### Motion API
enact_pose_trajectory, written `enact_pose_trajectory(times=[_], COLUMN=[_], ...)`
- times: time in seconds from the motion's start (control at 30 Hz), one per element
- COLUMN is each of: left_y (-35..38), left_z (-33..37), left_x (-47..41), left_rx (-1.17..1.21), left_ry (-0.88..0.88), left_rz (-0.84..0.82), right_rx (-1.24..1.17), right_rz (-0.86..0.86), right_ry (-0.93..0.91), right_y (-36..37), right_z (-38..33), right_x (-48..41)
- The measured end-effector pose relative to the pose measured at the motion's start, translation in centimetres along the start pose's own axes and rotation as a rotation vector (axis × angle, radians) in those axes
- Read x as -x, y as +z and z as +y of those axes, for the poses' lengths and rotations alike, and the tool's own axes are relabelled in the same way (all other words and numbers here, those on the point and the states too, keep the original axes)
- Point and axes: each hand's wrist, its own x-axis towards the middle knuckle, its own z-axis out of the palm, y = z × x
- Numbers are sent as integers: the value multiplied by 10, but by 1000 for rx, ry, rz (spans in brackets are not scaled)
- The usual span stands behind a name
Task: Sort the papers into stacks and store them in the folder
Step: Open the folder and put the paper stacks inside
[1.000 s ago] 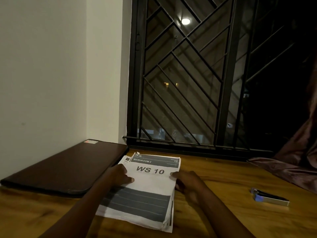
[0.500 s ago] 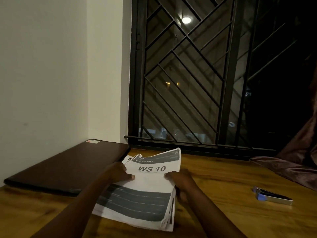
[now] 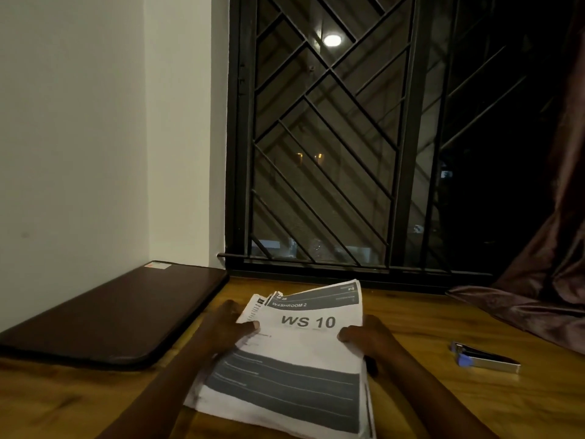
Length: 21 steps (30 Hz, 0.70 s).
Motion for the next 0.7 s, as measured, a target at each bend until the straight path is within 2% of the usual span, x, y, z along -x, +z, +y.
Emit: enact_pose_trajectory(times=[0.13,0.27,0.3,0.4,0.47,0.57,0.7], left_y=[31,54,59,61,56,52,70], left_z=[34,61,65,61,49,36,50], left_x=[7,9,9,9,7,9,18], left_rx=[310,568,549,252,191,249,361], left_ry=[17,-82,-76,38,69,44,74], left_rz=[-76,-127,-72,192,272,185,31], right_rx=[76,174,175,226,246,259,187], right_rz=[69,132,133,131,153,190,124], right_ry=[-47,-87,-83,-91,-76,-59,-131], right_y=[-41,-66,-71,-84,-91,-92,-73], right_z=[17,24,24,25,26,29,30], right_x=[-3,-3,-2,0,-3,-4,-1])
